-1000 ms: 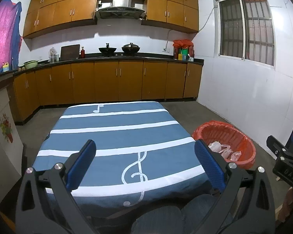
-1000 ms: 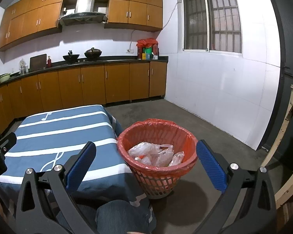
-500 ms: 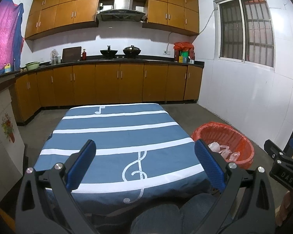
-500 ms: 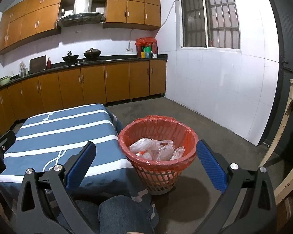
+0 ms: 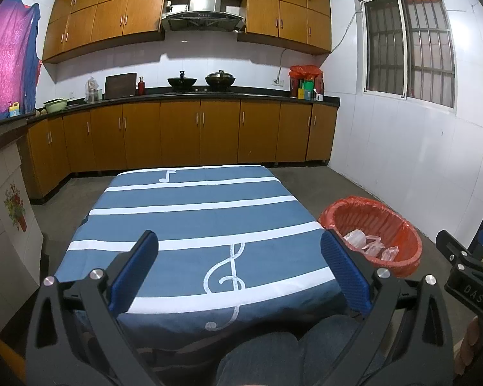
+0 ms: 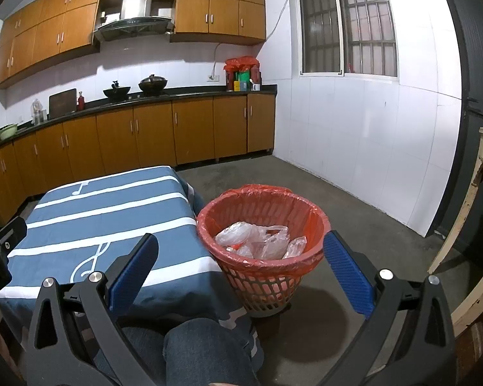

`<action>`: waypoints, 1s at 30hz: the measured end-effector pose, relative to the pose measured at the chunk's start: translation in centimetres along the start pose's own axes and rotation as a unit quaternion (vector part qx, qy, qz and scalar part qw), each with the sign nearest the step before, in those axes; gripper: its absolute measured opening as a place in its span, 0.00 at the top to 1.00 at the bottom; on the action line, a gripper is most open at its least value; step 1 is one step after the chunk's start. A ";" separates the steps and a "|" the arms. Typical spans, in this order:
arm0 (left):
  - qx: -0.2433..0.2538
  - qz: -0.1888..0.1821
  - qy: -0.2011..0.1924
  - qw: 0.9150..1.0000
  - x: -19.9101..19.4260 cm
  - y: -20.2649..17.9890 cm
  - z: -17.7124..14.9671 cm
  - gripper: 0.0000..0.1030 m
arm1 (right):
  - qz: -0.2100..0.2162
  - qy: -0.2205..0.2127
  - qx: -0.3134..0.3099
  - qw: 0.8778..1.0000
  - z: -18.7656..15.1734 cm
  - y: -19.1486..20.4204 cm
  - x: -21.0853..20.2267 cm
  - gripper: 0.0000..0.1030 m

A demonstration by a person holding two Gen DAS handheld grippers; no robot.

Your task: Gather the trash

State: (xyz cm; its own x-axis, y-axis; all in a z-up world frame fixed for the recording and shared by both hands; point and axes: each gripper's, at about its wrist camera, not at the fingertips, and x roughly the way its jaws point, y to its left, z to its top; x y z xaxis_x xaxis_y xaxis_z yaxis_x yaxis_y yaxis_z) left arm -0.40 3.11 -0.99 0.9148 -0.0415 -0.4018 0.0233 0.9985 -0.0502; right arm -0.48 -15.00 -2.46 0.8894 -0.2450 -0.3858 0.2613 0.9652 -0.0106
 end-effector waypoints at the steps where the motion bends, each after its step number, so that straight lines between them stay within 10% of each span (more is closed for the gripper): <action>1: 0.000 0.001 0.000 1.000 0.0 0.0 0.0 0.04 | 0.000 0.001 0.000 1.000 0.0 0.0 0.0 0.02; 30: -0.005 0.019 0.008 1.000 0.1 0.1 -0.2 0.04 | 0.001 0.007 0.001 1.000 -0.3 0.0 0.2 0.02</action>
State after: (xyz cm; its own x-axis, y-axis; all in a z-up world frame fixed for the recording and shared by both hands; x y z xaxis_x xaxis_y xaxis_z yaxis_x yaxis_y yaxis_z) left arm -0.42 3.19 -1.22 0.9088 -0.0045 -0.4172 -0.0152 0.9989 -0.0438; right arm -0.36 -15.01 -2.83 0.8849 -0.2421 -0.3978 0.2603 0.9655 -0.0086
